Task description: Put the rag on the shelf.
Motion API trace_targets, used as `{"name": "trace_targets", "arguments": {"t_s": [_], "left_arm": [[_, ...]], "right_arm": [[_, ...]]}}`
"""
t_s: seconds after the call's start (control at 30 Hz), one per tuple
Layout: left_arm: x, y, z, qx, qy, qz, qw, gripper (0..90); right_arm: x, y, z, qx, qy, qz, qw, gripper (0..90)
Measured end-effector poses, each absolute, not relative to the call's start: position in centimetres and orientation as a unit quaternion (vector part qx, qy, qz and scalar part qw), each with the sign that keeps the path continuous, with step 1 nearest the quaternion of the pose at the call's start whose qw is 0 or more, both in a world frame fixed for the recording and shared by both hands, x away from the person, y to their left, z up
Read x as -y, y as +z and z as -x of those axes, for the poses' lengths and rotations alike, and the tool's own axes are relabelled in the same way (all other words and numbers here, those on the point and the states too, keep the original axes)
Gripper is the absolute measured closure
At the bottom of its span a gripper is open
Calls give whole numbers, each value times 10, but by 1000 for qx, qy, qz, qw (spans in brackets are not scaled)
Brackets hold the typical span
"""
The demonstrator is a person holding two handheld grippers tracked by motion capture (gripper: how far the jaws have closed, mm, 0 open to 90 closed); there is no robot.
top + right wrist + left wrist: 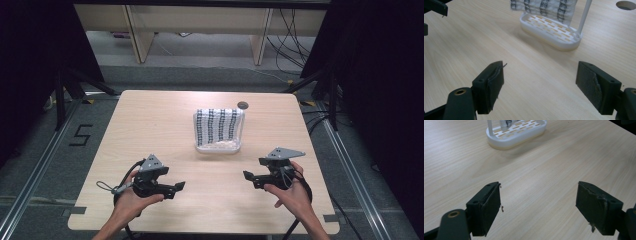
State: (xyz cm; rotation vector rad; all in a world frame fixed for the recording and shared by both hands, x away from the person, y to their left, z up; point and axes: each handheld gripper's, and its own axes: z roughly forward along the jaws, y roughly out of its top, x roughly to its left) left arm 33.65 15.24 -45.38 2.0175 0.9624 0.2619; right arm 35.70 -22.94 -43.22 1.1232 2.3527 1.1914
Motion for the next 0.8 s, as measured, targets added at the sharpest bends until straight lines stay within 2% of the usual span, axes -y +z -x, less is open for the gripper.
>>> {"name": "trace_targets", "arguments": {"t_s": [0.4, 0.8], "left_arm": [[-156, -469, -323, -385, 105, -813, 423, 192], [-163, -485, -307, -373, 125, -825, 406, 192]], "right_arm": [[228, -456, -343, -815, 399, -404, 113, 230], [226, -477, -332, -832, 375, -391, 125, 228]]}}
